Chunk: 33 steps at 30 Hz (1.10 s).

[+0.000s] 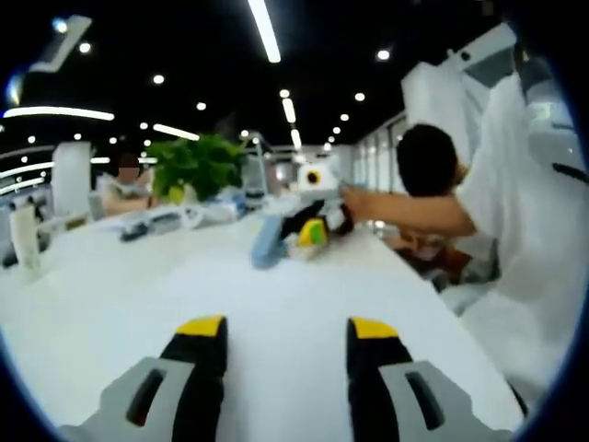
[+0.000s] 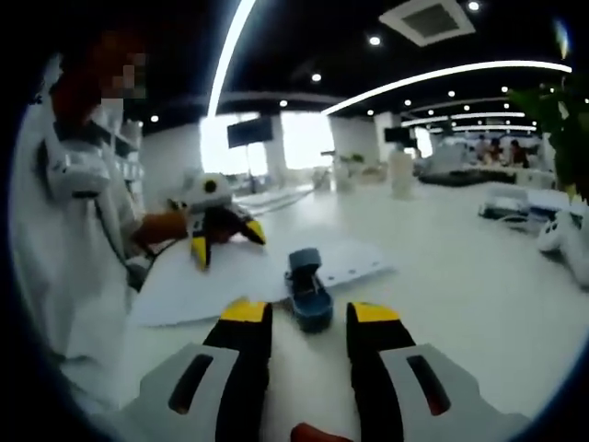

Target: Pick up the paper insert the paper into the punch align the paper edges press the punch to punch holes

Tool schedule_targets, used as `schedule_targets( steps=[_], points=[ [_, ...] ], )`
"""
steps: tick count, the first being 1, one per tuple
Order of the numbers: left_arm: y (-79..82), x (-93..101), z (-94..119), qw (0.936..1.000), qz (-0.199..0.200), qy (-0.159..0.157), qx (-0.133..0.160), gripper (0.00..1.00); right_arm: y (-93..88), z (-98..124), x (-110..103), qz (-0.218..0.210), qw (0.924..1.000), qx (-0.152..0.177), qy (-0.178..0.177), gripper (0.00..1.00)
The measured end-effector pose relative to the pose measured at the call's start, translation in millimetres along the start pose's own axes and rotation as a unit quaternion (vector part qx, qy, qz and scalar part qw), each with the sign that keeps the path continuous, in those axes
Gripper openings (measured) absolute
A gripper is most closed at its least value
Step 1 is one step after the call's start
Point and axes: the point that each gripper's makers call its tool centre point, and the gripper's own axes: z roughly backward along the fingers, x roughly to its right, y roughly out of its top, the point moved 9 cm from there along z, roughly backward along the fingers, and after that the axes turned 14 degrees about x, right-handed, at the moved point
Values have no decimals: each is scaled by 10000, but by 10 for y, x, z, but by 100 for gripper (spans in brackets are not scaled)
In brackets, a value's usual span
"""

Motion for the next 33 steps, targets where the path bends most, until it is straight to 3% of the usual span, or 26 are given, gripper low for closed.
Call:
schedule_targets(
  steps=[4, 6, 10, 14, 16, 18, 21, 28, 33],
  points=[
    [52, -66, 7, 9998, 153, 94, 37, 55, -7, 53, -100, 71, 9998, 8, -204, 37],
    [83, -107, -12, 9997, 23, 236, -39, 55, -11, 62, -124, 111, 9994, 2, -338, 36],
    [178, -169, -206, 9997, 12, 177, -155, 63, 6, 79, -146, 165, 9981, 124, -579, 37],
    [268, -237, -460, 9998, 135, -94, -78, 56, 59, 128, -71, 148, 9895, 390, -1383, 35],
    [335, -270, -545, 9997, 149, -180, -22, 49, 60, 164, -57, 13, 9840, 473, -1718, 27],
    [410, -302, -610, 9996, 190, -208, 45, 50, 67, 191, -76, 3, 9814, 646, -1808, 18],
    [463, -348, -728, 9993, 234, -284, 71, 50, 93, 245, -134, -41, 9804, 810, -1795, 16],
    [382, -367, -1050, 9970, 361, -680, 56, 51, 84, 230, -115, 32, 9778, 690, -1979, 15],
    [272, -366, -1204, 9960, 242, -855, -57, 50, 91, 194, -69, -76, 9739, 755, -2140, 14]
  ],
)
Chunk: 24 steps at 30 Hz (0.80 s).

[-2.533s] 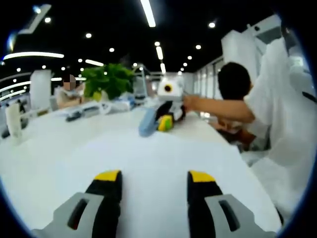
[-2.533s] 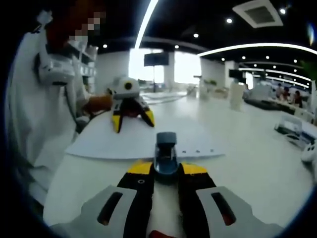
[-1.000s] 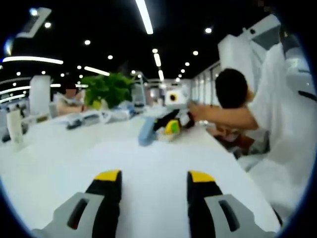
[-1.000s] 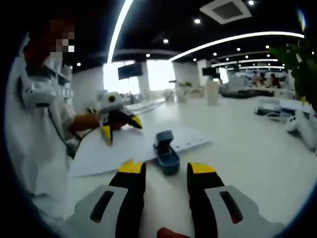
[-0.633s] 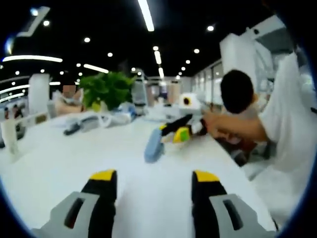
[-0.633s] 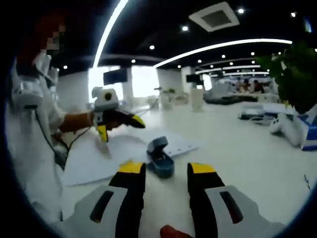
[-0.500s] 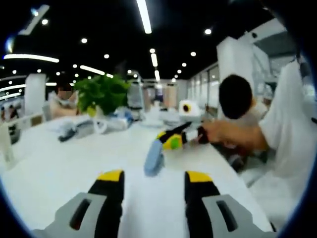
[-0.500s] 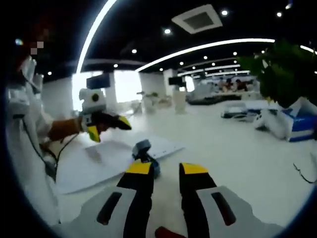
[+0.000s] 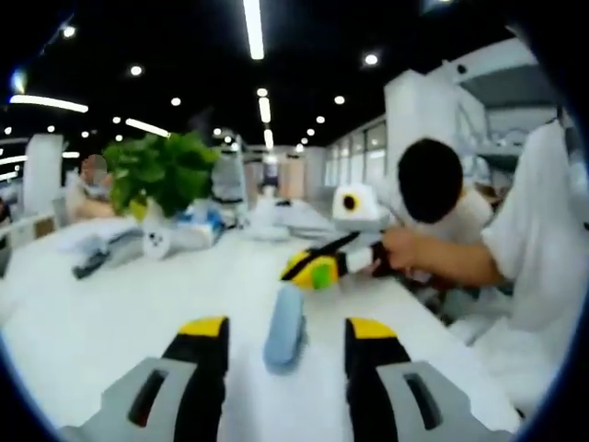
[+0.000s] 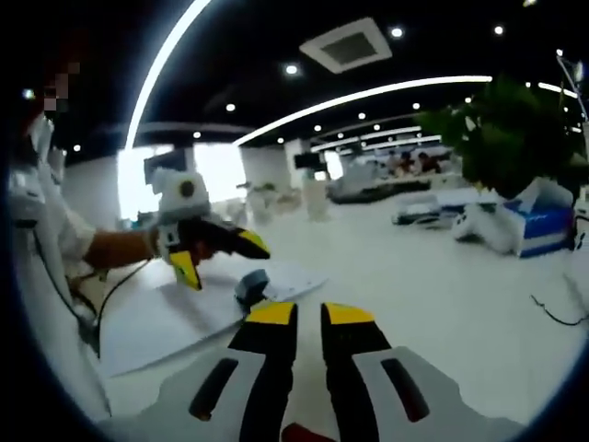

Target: Pick up the paper insert the paper into the punch align the paper edges press the punch to punch holes

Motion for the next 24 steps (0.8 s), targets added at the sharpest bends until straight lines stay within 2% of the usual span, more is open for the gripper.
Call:
schedule_targets(
  steps=[3, 6, 14, 18, 19, 21, 24],
  points=[
    [-40, -28, -95, 9999, -17, -107, -96, 49, -41, -24, 37, 471, 9985, -257, -138, 9],
    [-26, -50, -154, 9999, 4, -148, -45, 49, -51, -49, 36, 436, 9987, -227, -165, 5],
    [-129, -69, -195, 9997, 84, -205, 140, 47, -91, -110, 7, 617, 9967, -363, -370, 5],
    [-235, -42, -181, 9989, 237, -231, 322, 27, -109, -120, 7, 748, 9953, -444, -436, 5],
    [-213, -44, -179, 9992, 51, -247, 318, 28, -114, -126, 1, 745, 9952, -470, -424, 5],
    [-188, -22, -183, 9985, 112, -246, 474, 37, -119, -126, -8, 797, 9948, -499, -401, 5],
    [-248, -18, -189, 9993, 2, -275, 256, 47, -117, -126, -1, 756, 9951, -481, -421, 5]
  ],
)
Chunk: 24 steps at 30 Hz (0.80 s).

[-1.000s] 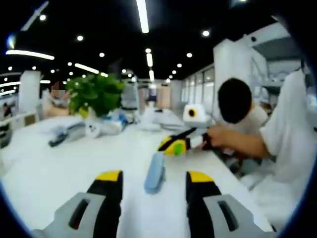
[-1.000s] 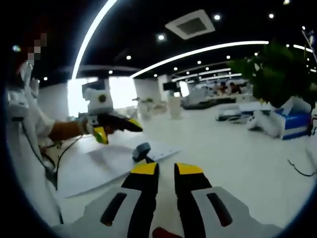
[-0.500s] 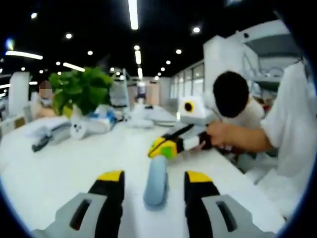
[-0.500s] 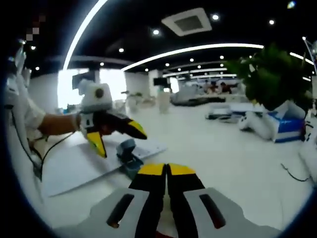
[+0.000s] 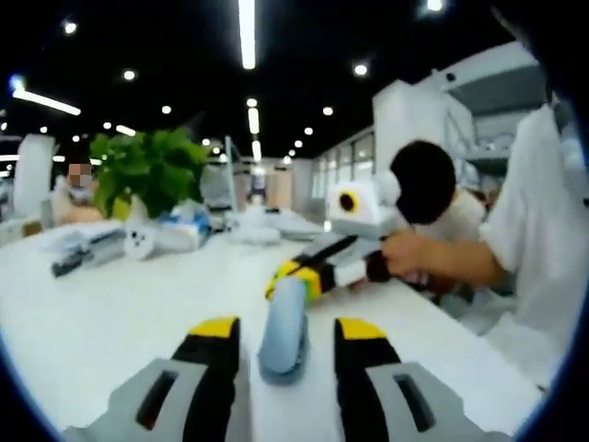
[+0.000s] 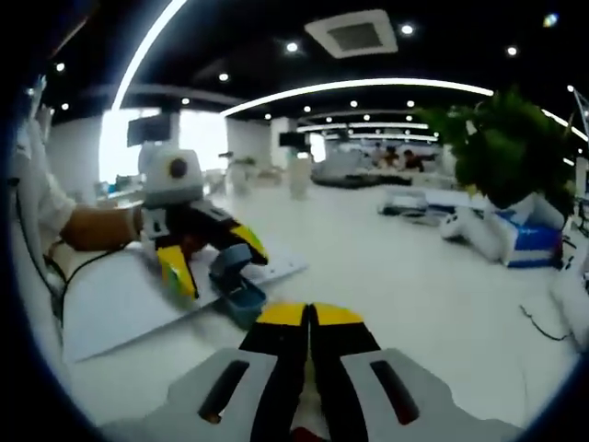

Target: Pick up the paper insert the paper into the punch align the paper edges press the punch to punch holes

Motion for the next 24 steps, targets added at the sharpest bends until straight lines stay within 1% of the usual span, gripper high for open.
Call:
schedule_targets(
  steps=[3, 6, 8, 12, 14, 16, 17, 20, 24],
  points=[
    [-31, 20, -17, 9999, -107, -32, -110, 47, -1, -3, -3, -94, 10000, -4, -15, 5],
    [-54, 18, -31, 9996, -211, -29, -208, 46, -40, -31, -19, -47, 9998, -192, 40, 5],
    [-73, 3, -36, 9991, -310, 45, -298, 46, -59, -45, -28, 17, 9996, -275, 64, 5],
    [-67, 11, -36, 9992, -293, 18, -278, 43, -52, -60, -61, -92, 9995, -271, 124, 5],
    [-67, 14, -41, 9992, -301, 2, -272, 42, -64, -72, -71, 49, 9994, -320, 154, 5],
    [-68, 14, -49, 9991, -318, -15, -264, 41, -64, -67, -69, 123, 9993, -342, 120, 5],
    [-68, 18, -50, 9991, -326, -17, -263, 41, -61, -54, -60, 141, 9993, -349, 42, 5],
    [-68, 11, -50, 9991, -331, 7, -263, 41, -62, -14, -84, 74, 9992, -377, -106, 5],
    [-69, 15, -51, 9991, -340, 18, -261, 41, -74, -25, -149, 212, 9990, -401, -60, 5]
  ],
)
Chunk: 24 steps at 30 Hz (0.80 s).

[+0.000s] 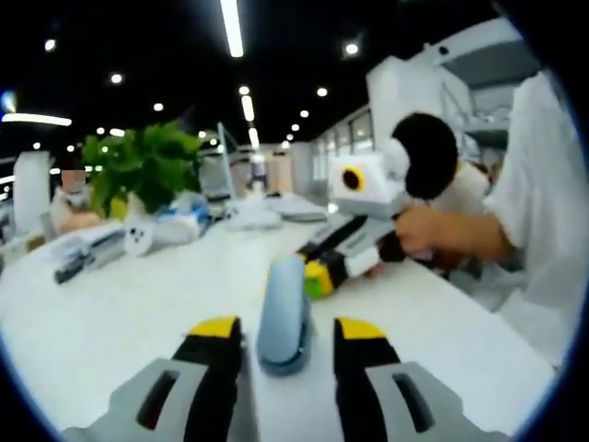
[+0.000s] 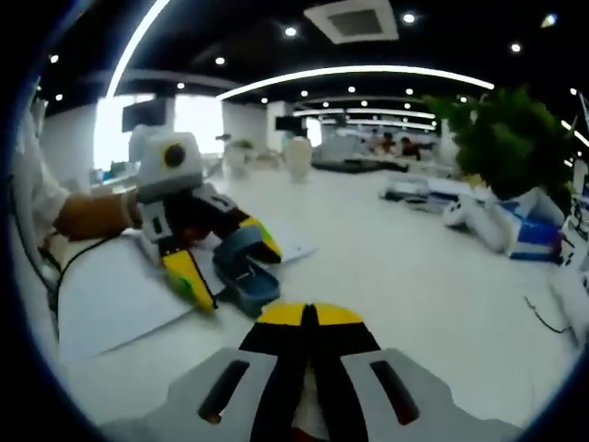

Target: Pick up the paper insert the paper into the punch align the paper edges press the punch to punch holes

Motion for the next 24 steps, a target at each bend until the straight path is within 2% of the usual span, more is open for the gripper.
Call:
schedule_targets(
  steps=[7, 18, 24],
  points=[
    [-2, 17, -22, 10000, 8, -47, 0, 35, 6, -34, -35, 36, 9999, -3, 102, 5],
    [-13, 18, -37, 10000, -46, -66, -22, 33, 13, -42, -35, 15, 10000, -18, 85, 5],
    [-3, 40, -28, 10000, -49, -51, 11, 27, 13, -55, -35, -14, 10000, -21, 70, 5]
  ],
)
